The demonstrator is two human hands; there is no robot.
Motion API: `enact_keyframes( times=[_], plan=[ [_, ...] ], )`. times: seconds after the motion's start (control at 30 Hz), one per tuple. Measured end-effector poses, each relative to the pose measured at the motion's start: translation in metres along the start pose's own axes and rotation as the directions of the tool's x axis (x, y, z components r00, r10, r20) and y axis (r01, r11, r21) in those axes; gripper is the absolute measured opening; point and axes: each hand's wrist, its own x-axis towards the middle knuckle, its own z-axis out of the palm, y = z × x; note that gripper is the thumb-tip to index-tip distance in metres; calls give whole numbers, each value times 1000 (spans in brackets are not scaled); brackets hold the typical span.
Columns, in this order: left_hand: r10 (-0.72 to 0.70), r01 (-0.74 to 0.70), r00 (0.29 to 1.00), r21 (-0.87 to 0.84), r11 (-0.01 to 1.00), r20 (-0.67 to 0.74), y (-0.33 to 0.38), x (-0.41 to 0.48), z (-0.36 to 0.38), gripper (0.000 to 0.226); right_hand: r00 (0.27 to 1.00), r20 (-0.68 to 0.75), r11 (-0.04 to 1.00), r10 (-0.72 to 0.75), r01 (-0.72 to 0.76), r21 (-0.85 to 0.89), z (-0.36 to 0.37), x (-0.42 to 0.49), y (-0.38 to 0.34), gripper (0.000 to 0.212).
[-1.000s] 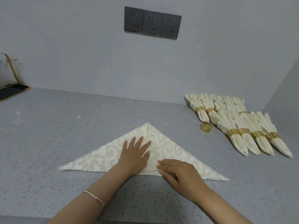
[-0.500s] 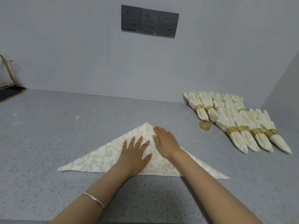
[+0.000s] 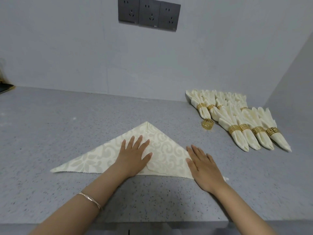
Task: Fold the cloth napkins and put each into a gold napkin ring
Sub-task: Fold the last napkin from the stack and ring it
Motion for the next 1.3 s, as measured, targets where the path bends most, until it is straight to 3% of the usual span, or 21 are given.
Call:
enact_keyframes(
  times=[0.2,0.37,0.5,0.73,0.87,0.93,1.03,1.13,1.2,1.3],
  plan=[
    [3,-3,1000,-50,999,-3,3,-5,-5,62,999,44,999,-10,9,32,-6,-17,21,58],
    [51,-64,993,-118,991,-109,12,-33,-7,68,960,23,953,-280,275,128,-21,-21,7,64],
    [100,-128,973,-130,983,-206,14,-53,-9,57,906,37,904,-421,416,92,-25,-26,-6,66],
    [66,-138,965,-277,951,-254,17,-62,-17,16,894,6,893,-447,446,52,-28,-28,-7,46],
    [54,-131,966,-294,947,-254,18,-62,-16,12,899,45,900,-435,436,-7,-41,-22,7,49],
    [45,-126,966,-311,942,-255,17,-63,-16,17,926,47,927,-374,375,6,-56,-18,17,39],
    [37,-102,978,-315,944,-207,17,-63,-17,32,962,15,944,-272,264,196,-88,-9,25,20],
    [7,-68,980,-303,950,-200,20,-62,-20,29,970,-89,868,-226,242,434,-113,8,13,18],
    [-17,-54,977,-319,946,-214,21,-61,-21,25,964,-198,756,-176,261,600,-119,25,-2,21],
    [-51,-34,972,-353,935,-229,23,-60,-21,26,982,-186,517,-40,180,837,-109,62,-28,30]
  ],
)
